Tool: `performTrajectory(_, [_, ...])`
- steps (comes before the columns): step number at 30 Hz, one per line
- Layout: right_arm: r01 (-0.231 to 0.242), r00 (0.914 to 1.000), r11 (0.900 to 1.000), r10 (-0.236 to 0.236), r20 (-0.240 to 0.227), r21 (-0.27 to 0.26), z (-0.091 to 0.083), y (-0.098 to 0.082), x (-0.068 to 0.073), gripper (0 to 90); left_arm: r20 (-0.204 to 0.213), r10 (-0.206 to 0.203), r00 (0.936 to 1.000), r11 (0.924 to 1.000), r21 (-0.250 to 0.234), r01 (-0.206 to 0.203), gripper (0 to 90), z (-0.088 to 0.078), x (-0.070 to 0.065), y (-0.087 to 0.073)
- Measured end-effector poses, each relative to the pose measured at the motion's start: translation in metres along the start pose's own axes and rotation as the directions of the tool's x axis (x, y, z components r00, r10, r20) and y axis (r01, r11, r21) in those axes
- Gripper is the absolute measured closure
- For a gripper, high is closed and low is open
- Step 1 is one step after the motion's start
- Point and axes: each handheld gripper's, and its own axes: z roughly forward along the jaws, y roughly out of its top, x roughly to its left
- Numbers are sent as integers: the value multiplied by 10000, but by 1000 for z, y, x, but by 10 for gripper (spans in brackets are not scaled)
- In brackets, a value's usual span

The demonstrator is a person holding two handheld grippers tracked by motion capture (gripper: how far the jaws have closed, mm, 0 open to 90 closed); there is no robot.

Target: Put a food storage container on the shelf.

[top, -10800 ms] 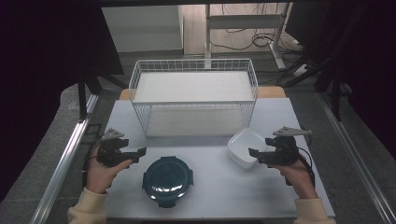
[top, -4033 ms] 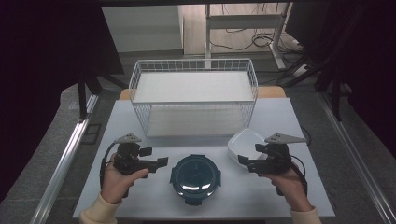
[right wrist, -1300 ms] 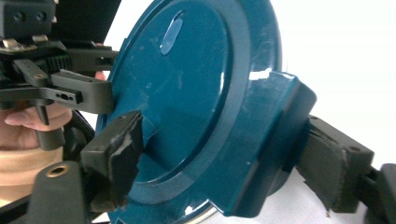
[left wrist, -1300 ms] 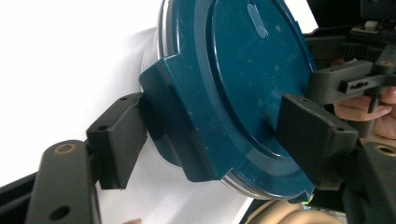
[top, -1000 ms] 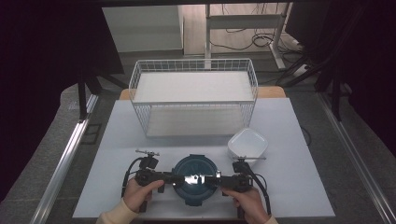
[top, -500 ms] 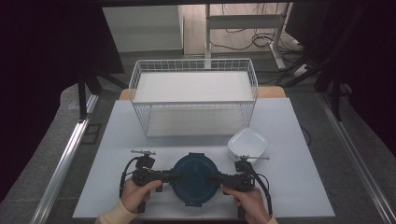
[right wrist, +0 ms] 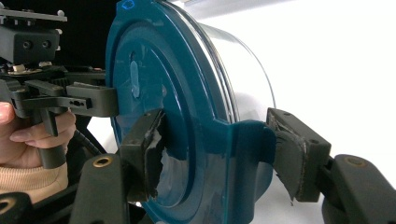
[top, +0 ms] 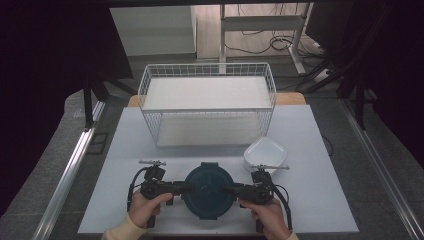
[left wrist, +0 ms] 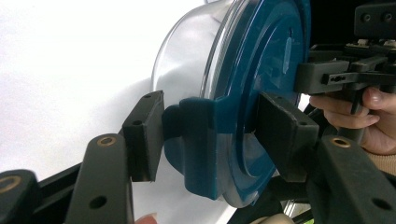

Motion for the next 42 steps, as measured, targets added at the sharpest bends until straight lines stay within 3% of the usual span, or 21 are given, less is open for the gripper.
performTrajectory(21, [467,9989,9988,-468,-14,-155,-7,7,6,384,3,351,9994,9992,-185,-351,442,-5,-7,5])
performTrajectory(26, [641,9979,9977,-641,-4,-238,-10,13,9,385,-19,542,9985,9983,-234,-542,442,-8,-10,12])
performTrajectory(31, [785,9969,9965,-784,48,-278,-10,23,11,385,10,473,9989,9983,-350,-472,442,-10,-9,21])
performTrajectory(42, [774,9969,9963,-778,-87,-377,-13,39,12,385,-19,651,9979,9967,-477,-651,448,-15,-13,37])
